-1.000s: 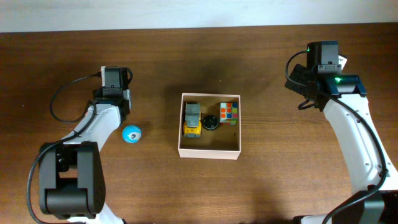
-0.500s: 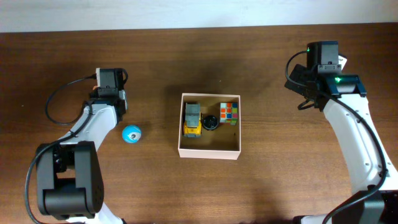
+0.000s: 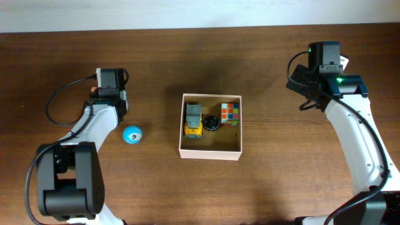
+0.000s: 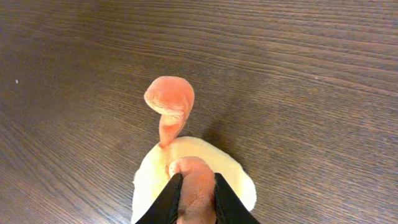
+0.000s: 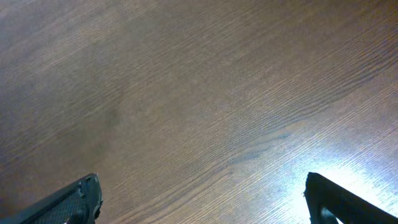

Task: Pack container
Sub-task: 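Carry the duck with the left gripper into the box and release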

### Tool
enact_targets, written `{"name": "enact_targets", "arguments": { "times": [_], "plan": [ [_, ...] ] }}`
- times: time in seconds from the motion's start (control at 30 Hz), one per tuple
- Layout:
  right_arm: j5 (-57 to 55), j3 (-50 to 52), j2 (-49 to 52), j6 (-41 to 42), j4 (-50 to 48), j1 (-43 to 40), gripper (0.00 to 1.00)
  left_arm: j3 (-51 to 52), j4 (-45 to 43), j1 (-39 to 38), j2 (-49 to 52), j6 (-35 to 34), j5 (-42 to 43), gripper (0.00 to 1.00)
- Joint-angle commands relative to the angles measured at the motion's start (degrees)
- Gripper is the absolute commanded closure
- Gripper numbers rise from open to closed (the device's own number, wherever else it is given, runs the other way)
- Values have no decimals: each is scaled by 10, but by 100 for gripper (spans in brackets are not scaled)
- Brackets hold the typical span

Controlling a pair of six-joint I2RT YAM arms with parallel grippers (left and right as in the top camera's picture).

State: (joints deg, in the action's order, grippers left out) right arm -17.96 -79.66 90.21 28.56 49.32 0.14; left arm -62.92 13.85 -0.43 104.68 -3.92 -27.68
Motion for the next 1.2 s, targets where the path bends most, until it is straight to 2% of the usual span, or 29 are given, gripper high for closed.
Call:
{"name": "enact_targets", "arguments": {
  "times": [0.0, 0.3, 0.57, 0.97, 1.17],
  "plan": [
    [-1, -4, 2, 7, 0, -2, 1, -18, -3, -10, 3, -5, -5, 83],
    [-1, -4, 2, 7, 0, -2, 1, -51, -3, -37, -18, -5, -7, 83],
    [-1, -4, 2, 7, 0, -2, 1, -61, -1, -83, -82, -5, -7, 83],
    [-1, -4, 2, 7, 0, -2, 1, -61, 23, -177, -207, -5, -7, 83],
    [-1, -4, 2, 7, 0, -2, 1, -61, 65, -254, -265, -5, -7, 84]
  ]
}}
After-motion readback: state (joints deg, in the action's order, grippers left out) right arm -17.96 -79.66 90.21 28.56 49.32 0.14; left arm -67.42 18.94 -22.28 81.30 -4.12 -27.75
